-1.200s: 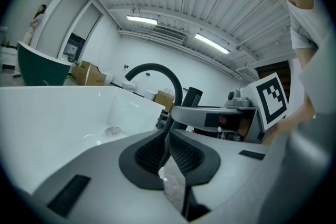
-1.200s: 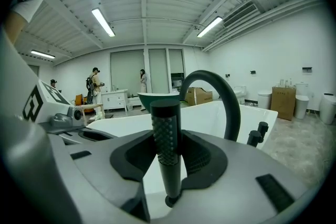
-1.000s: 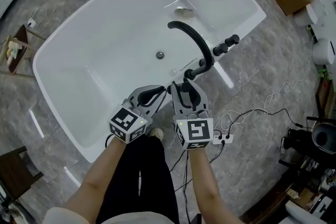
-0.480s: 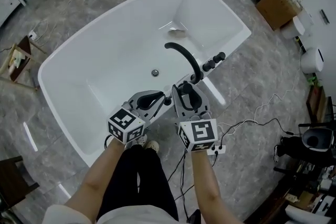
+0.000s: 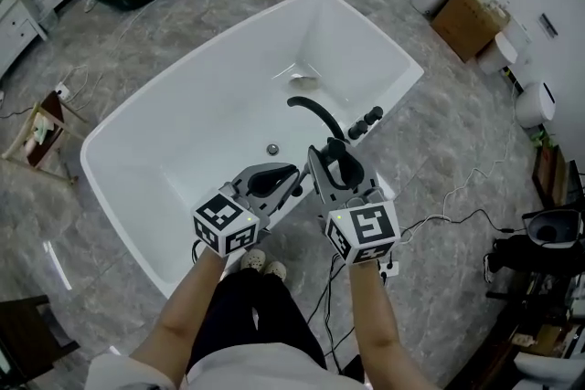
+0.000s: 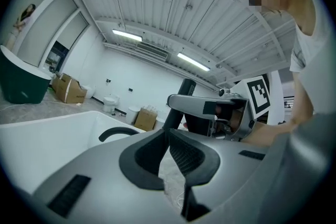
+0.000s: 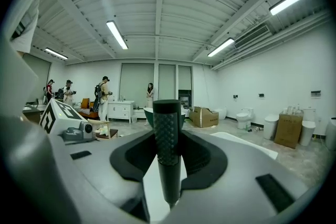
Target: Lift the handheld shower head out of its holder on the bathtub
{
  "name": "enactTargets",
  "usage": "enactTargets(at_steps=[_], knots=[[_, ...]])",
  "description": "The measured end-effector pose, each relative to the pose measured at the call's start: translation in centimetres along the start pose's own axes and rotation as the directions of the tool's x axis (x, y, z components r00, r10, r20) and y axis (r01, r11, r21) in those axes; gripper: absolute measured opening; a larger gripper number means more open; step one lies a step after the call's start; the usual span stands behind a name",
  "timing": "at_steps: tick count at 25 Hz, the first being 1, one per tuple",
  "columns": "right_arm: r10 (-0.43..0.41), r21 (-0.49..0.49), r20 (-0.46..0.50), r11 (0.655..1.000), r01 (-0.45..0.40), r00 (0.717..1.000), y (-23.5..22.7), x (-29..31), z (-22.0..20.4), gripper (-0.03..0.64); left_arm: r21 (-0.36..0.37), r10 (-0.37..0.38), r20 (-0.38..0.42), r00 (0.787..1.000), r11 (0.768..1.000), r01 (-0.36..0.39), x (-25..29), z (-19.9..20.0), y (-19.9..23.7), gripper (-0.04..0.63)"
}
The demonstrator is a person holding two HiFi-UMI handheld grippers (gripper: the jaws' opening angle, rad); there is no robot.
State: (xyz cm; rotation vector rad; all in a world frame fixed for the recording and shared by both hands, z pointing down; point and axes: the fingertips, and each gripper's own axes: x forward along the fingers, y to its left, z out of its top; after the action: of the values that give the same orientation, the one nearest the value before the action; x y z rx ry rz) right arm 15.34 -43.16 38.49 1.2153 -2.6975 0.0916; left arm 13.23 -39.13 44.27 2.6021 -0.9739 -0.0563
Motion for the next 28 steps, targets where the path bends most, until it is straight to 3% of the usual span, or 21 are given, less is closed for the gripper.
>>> enactTargets(at_steps=[17,25,28], knots=[[0.001,0.004,0.131,1.0,-0.002,0.991,1.1,-5.1,10.9,0.143,0.132,-0.116,0.087,0.989,0.986,0.104,-1.5,9.3,-5.2,0.012],[0.023,-0.03,0.269,0.999,-0.015,0.963,1.8,-9.2,16.6,0.143,0.238,-0.232,0.063,0.971,0.948,0.211,-1.6,12.0,-9.1,0.012],[0.011,-0.011,0.309,1.0,-0.008,0.951,1.3,-10.6,18.2,0.143,0.241,-0.273,0.07,0.96,0.938,0.249,-1.3,13.1,-9.9,0.012]])
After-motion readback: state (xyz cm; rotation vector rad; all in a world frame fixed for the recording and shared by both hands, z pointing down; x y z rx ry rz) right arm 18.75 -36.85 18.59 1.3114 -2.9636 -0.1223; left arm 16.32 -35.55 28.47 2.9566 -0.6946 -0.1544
